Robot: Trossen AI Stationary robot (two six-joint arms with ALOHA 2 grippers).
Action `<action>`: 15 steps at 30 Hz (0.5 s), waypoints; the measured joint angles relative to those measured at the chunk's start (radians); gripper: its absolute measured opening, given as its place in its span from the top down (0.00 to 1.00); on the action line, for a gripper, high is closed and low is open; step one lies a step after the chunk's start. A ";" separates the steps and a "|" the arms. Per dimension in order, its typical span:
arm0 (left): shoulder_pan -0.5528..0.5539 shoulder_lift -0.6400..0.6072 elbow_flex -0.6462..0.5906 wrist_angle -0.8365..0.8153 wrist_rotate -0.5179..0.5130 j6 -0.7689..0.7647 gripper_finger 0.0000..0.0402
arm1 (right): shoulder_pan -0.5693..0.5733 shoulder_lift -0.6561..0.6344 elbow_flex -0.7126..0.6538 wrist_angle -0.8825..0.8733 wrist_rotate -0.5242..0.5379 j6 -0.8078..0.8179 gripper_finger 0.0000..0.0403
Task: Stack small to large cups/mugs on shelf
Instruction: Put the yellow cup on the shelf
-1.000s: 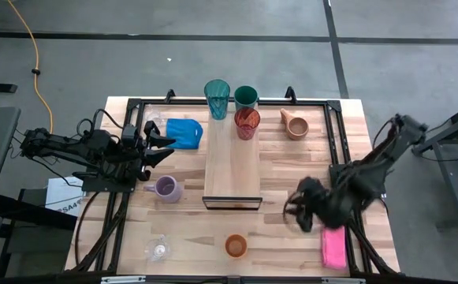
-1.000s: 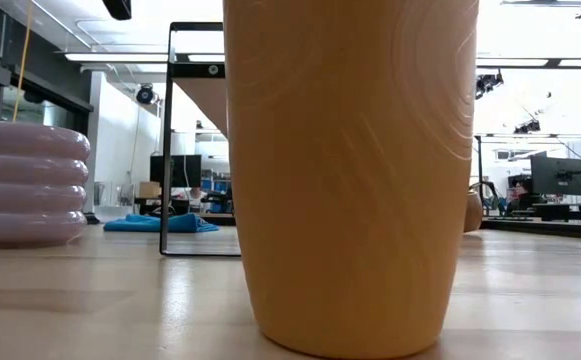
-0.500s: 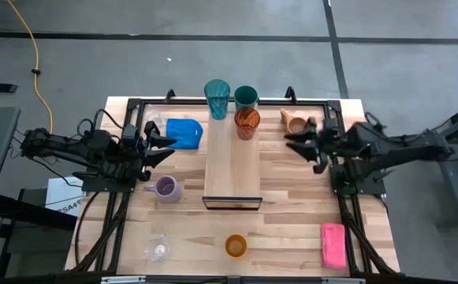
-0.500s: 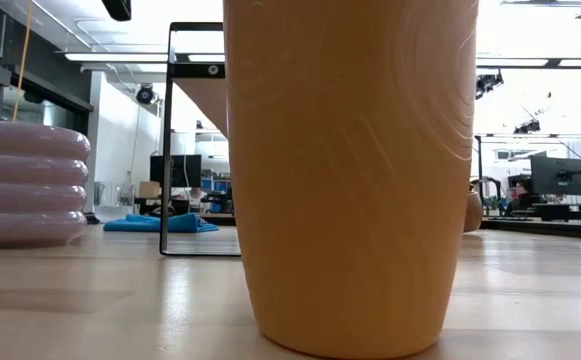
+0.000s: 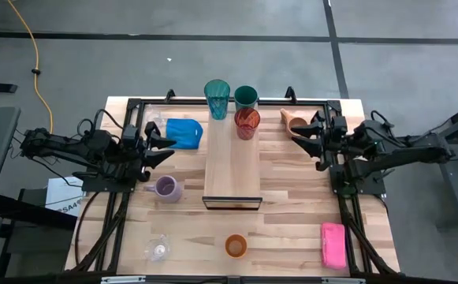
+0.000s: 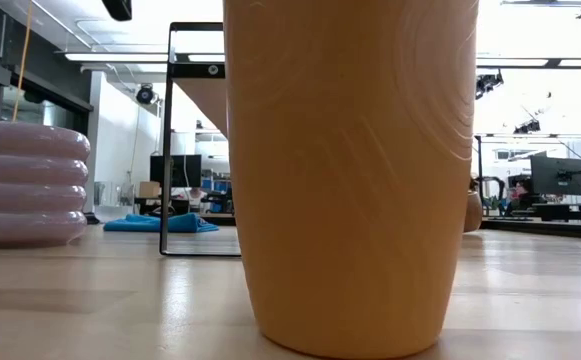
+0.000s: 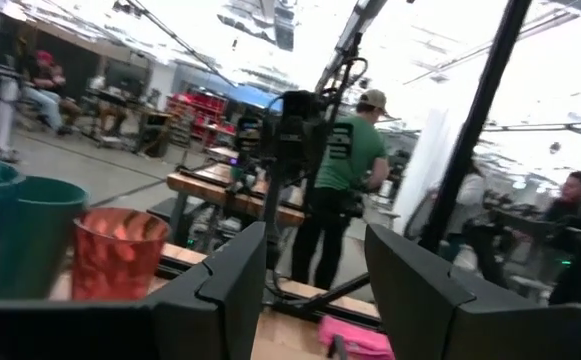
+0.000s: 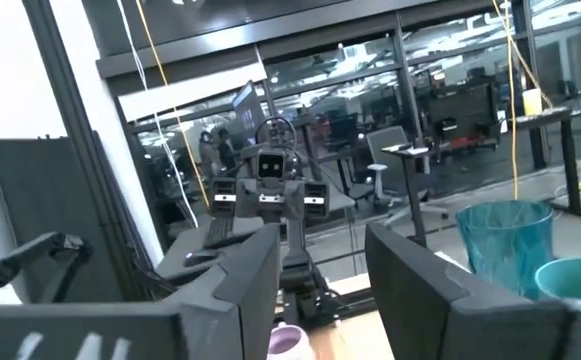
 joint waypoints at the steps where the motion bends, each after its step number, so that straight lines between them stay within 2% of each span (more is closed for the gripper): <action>1: 0.000 0.003 0.000 0.000 0.008 -0.014 0.60 | 0.000 0.000 0.000 0.000 0.000 0.003 0.65; 4: 0.000 0.038 0.021 -0.024 0.013 -0.077 0.60 | 0.000 0.000 0.000 -0.001 0.000 0.005 0.65; 7: -0.017 0.133 0.102 -0.118 0.038 -0.117 0.60 | 0.000 0.000 0.000 -0.008 0.000 0.005 0.65; 15: -0.173 0.518 0.487 -0.484 0.028 -0.079 0.60 | 0.000 0.000 0.000 -0.077 0.005 0.005 0.65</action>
